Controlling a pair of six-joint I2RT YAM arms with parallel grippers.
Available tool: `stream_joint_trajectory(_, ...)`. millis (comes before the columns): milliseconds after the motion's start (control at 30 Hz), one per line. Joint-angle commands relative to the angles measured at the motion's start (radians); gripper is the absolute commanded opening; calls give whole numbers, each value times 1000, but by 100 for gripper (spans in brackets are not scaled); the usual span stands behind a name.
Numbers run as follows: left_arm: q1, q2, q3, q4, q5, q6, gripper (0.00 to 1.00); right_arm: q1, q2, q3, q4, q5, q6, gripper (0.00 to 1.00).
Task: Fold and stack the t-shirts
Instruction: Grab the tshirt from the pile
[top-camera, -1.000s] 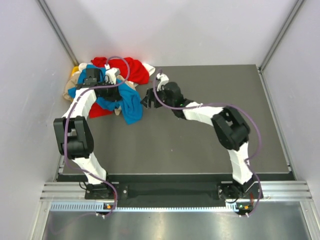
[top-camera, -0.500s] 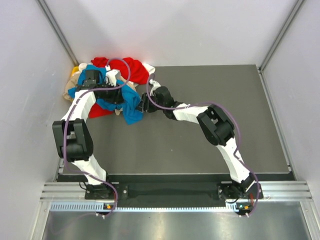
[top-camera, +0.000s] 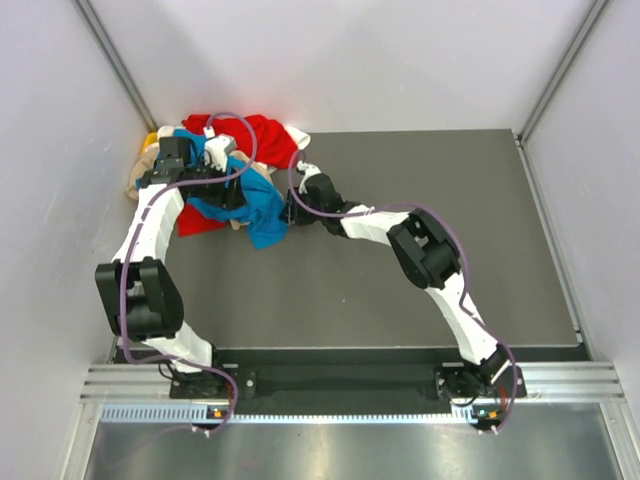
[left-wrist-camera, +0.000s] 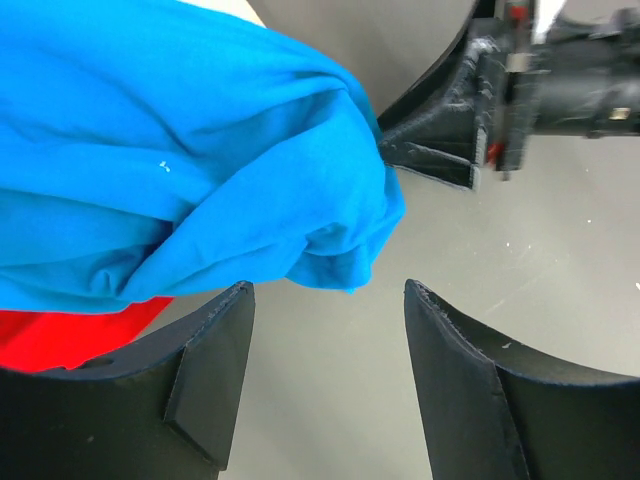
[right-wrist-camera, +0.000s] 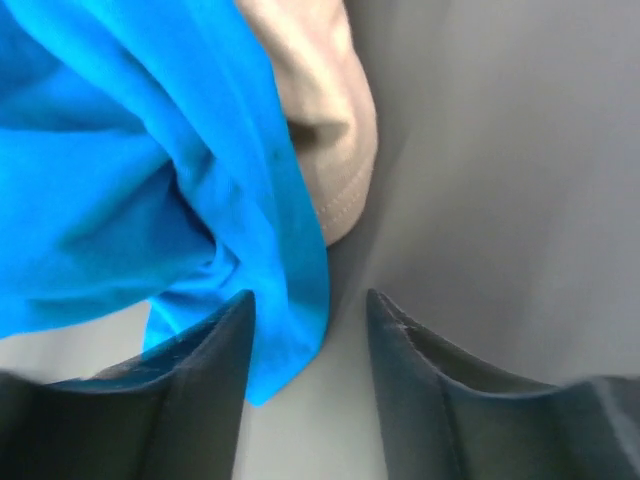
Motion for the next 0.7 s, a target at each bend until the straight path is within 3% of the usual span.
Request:
stream_joint_trajectory(0, 4, -58, 4, -17, 6, 25, 66, 9, 58, 78, 24, -36, 20, 33)
stream_joint_trajectory(67, 8, -71, 5, -22, 3, 25, 66, 4, 62, 68, 52, -70, 52, 21)
stream_joint_trajectory(100, 8, -75, 5, -25, 2, 24, 66, 1, 54, 62, 61, -73, 57, 11)
stream_joint_trajectory(200, 15, -97, 8, -31, 0, 30, 66, -5, 0, 44, 61, -76, 49, 0)
stream_joint_trajectory(467, 69, -150, 13, -11, -29, 5, 68, -4, -348, 93, -73, -114, -67, 0)
stream_joint_trajectory(667, 142, -193, 16, 43, -26, -32, 81, 9, -696, 263, -247, -168, -236, 0)
